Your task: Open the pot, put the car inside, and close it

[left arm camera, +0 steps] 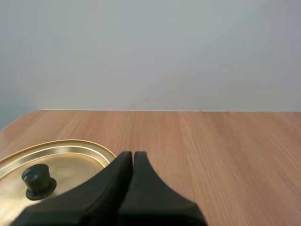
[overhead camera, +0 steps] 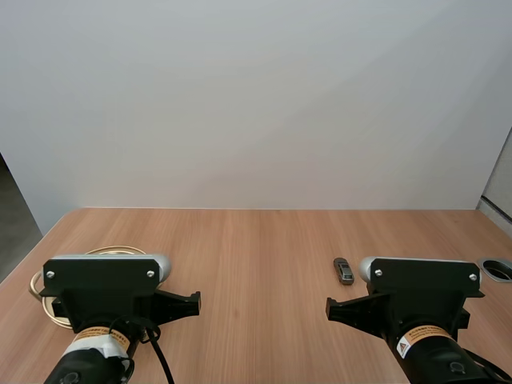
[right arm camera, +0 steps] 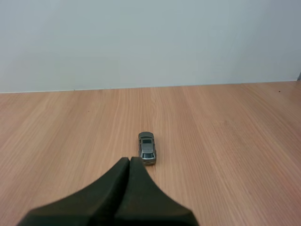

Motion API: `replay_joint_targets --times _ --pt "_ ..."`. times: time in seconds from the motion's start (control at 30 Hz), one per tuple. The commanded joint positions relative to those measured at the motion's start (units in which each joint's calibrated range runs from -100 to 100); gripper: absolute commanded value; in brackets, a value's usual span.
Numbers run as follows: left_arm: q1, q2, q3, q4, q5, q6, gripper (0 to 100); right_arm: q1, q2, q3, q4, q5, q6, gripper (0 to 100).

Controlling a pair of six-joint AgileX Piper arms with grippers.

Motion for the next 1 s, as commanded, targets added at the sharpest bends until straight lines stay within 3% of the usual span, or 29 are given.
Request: replay_joint_targets --times 0.0,0.43,0.57,0.67,0.73,0.8,0.9,0.97 --pt "0.05 -0.01 0.0 0.02 0.06 0.04 3 -0.03 0.0 0.0 -0.03 -0.06 0.02 0" --pt "0.05 -0.01 0.0 0.01 0.06 0.04 3 -0.03 0.0 0.0 -0.47 -0.05 0.02 0" --pt "0.05 -0.01 -0.12 7.09 -4.7 2.4 3 -0.03 0.0 -0.62 -4.05 1.07 0.02 0" --pt "0.05 -0.01 -5.39 15.26 -11.11 3.04 3 -0.38 0.0 -7.35 -10.64 5.23 0.02 0" --pt "0.05 -0.01 -11.27 20.65 -6.62 3.04 3 -0.37 0.0 -12.31 -16.24 7.26 0.02 0" --pt "0.05 -0.01 -17.12 21.67 2.97 2.14 3 -0.45 0.0 -18.22 -20.5 7.64 0.02 0" --pt "0.05 -0.01 -24.63 21.01 15.94 -0.52 3 -1.15 0.0 -26.28 -21.26 8.44 0.02 0" --pt "0.05 0.13 -27.8 21.88 16.22 -0.72 3 -1.48 0.0 -31.45 -21.06 11.11 0.02 0"
